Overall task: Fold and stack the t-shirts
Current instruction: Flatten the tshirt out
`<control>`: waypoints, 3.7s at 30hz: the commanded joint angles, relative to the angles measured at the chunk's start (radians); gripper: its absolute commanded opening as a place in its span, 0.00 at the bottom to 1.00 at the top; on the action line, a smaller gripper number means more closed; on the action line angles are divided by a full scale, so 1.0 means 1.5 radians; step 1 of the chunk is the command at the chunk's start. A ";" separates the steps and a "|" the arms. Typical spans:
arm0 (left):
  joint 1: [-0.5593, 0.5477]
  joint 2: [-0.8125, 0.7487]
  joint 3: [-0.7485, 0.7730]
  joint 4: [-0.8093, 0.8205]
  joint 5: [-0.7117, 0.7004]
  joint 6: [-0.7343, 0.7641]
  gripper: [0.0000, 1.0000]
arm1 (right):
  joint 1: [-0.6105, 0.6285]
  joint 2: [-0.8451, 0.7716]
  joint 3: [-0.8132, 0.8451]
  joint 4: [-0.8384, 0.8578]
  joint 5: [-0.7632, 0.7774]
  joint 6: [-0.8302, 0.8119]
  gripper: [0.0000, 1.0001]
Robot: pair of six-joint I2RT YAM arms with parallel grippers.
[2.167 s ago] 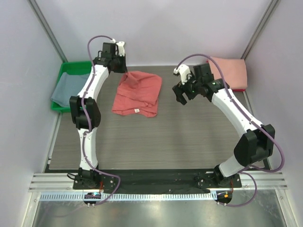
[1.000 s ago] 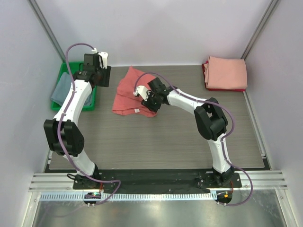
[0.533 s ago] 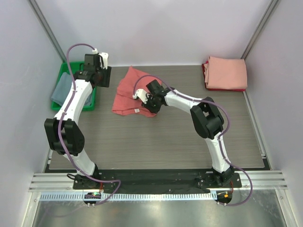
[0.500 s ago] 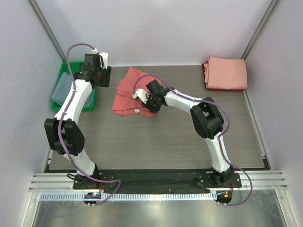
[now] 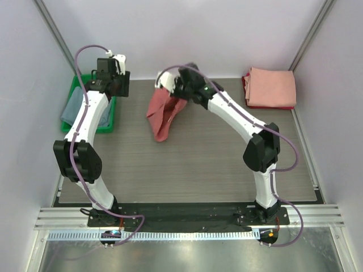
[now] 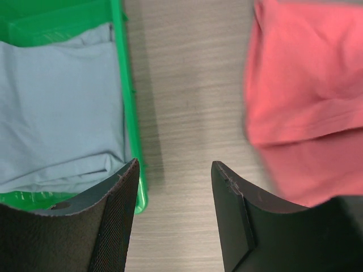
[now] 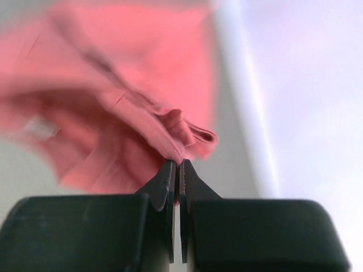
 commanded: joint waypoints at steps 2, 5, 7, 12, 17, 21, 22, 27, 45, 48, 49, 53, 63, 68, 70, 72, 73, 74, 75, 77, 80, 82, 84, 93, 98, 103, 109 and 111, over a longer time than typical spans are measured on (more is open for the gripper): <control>0.019 0.004 0.063 0.035 -0.014 -0.028 0.55 | 0.011 -0.059 0.226 0.137 0.035 -0.182 0.02; 0.022 0.004 0.076 0.034 -0.015 -0.030 0.55 | 0.031 -0.014 0.361 0.201 0.024 -0.286 0.01; 0.022 -0.003 0.076 0.034 -0.010 -0.047 0.54 | 0.039 -0.008 0.401 0.247 0.015 -0.323 0.01; 0.022 -0.019 0.059 0.043 -0.006 -0.061 0.55 | 0.047 -0.067 0.347 0.329 -0.021 -0.321 0.01; 0.023 -0.010 0.062 0.045 -0.013 -0.059 0.54 | 0.042 -0.121 0.167 0.352 0.043 -0.378 0.02; 0.023 -0.011 0.066 0.046 -0.013 -0.060 0.55 | 0.037 -0.012 0.482 0.313 0.062 -0.289 0.01; 0.023 -0.011 0.066 0.045 -0.010 -0.061 0.55 | 0.030 -0.007 0.473 0.307 0.096 -0.304 0.02; 0.020 -0.012 0.069 0.035 0.027 -0.059 0.54 | -0.016 -0.004 0.473 0.435 0.087 -0.356 0.01; -0.027 0.256 0.156 0.029 0.422 -0.132 0.56 | -0.109 -0.344 -0.083 0.266 0.200 -0.132 0.01; -0.043 0.302 0.202 0.039 0.423 -0.125 0.53 | -0.103 -0.349 -0.071 0.181 0.183 -0.064 0.01; -0.047 0.316 0.216 0.042 0.423 -0.127 0.53 | -0.094 -0.353 -0.072 0.147 0.166 -0.056 0.01; -0.064 0.378 0.275 0.092 0.423 -0.142 0.54 | -0.033 -0.397 -0.148 0.113 0.185 -0.046 0.01; -0.141 0.547 0.420 0.122 0.316 -0.116 0.53 | -0.004 -0.394 -0.152 0.008 0.208 0.015 0.01; -0.162 0.586 0.448 0.126 0.206 -0.099 0.51 | -0.004 -0.387 -0.135 -0.020 0.218 0.020 0.01; -0.166 0.592 0.453 0.131 0.186 -0.092 0.52 | -0.004 -0.386 -0.137 -0.022 0.218 0.022 0.01; -0.173 0.605 0.459 0.133 0.182 -0.082 0.53 | -0.004 -0.384 -0.141 -0.024 0.218 0.028 0.01; -0.176 0.610 0.464 0.132 0.181 -0.080 0.52 | -0.005 -0.381 -0.142 -0.025 0.216 0.030 0.01; -0.180 0.611 0.469 0.125 0.186 -0.078 0.51 | -0.005 -0.380 -0.142 -0.025 0.214 0.032 0.01; -0.182 0.610 0.469 0.130 0.193 -0.076 0.47 | -0.005 -0.378 -0.143 -0.025 0.214 0.033 0.01; -0.188 0.612 0.472 0.124 0.185 -0.074 0.17 | -0.004 -0.373 -0.143 -0.025 0.213 0.033 0.01; -0.193 0.609 0.466 0.115 0.173 -0.078 0.01 | -0.005 -0.365 -0.142 -0.024 0.211 0.032 0.01; -0.193 0.606 0.464 0.107 0.176 -0.075 0.00 | -0.006 -0.363 -0.142 -0.023 0.212 0.035 0.01; -0.191 0.600 0.460 0.092 0.185 -0.072 0.00 | -0.005 -0.361 -0.144 -0.022 0.212 0.035 0.01; -0.143 0.162 0.036 0.109 0.247 -0.061 0.00 | -0.083 -0.348 -0.182 0.044 0.237 0.104 0.01; -0.150 -0.028 -0.164 -0.055 0.282 0.021 0.00 | -0.160 -0.328 -0.246 0.024 0.173 0.146 0.01; -0.153 -0.110 -0.259 -0.161 0.312 0.041 0.36 | -0.174 -0.305 -0.265 0.019 0.138 0.166 0.01; -0.152 -0.080 -0.247 -0.101 0.218 0.129 0.40 | -0.173 -0.263 -0.225 -0.001 0.119 0.163 0.01; -0.143 -0.037 -0.234 -0.095 0.164 0.187 0.38 | -0.173 -0.254 -0.211 -0.004 0.115 0.166 0.01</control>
